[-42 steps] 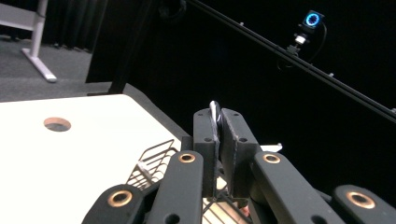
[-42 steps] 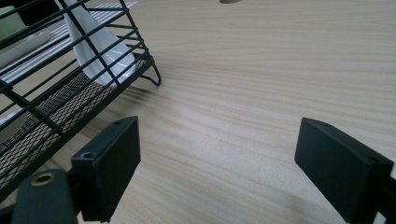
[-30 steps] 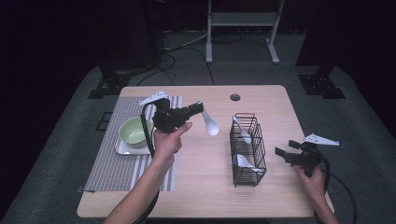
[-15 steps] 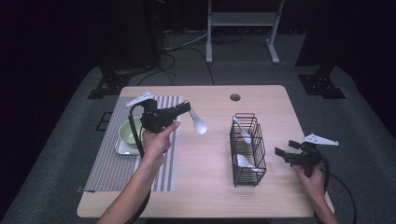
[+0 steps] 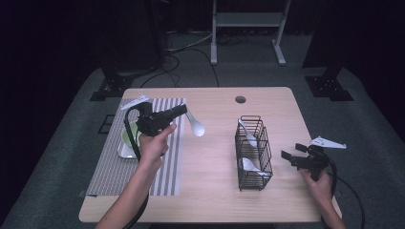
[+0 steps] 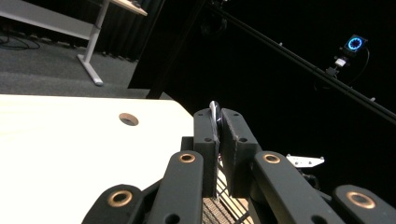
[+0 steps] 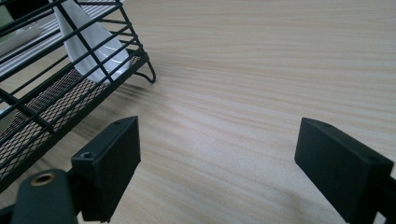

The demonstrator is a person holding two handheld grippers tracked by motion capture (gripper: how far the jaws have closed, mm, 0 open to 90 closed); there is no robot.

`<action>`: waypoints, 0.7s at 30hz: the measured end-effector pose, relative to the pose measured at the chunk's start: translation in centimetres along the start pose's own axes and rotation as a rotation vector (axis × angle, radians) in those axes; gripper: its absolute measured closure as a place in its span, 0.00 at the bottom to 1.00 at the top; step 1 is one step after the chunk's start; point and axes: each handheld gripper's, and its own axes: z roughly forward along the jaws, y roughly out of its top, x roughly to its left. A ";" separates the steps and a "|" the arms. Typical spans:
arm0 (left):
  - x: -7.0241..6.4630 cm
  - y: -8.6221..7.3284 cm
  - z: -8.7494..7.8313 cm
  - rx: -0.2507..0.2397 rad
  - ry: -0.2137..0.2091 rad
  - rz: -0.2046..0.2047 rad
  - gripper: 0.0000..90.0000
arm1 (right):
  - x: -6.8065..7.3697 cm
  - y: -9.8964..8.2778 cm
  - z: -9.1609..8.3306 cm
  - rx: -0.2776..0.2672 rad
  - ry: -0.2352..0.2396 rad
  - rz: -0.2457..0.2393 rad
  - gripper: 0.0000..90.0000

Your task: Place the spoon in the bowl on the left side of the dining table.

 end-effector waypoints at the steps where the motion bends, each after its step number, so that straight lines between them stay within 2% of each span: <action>1: 0.1 0.0 -0.1 -0.003 0.002 0.000 0.95 | 0.0 0.0 0.0 0.000 0.000 -0.001 0.15; 8: 0.9 -0.1 -0.5 -0.003 0.009 -0.013 0.95 | 0.0 0.0 0.0 0.000 -0.001 -0.002 0.15; 11: 1.2 -0.1 -0.8 0.000 0.018 -0.005 0.95 | 0.0 0.0 0.0 0.001 -0.001 -0.003 0.15; 21: 2.9 0.1 -2.2 -0.007 0.044 -0.023 0.95 | 0.0 0.0 0.1 0.006 -0.004 0.000 0.15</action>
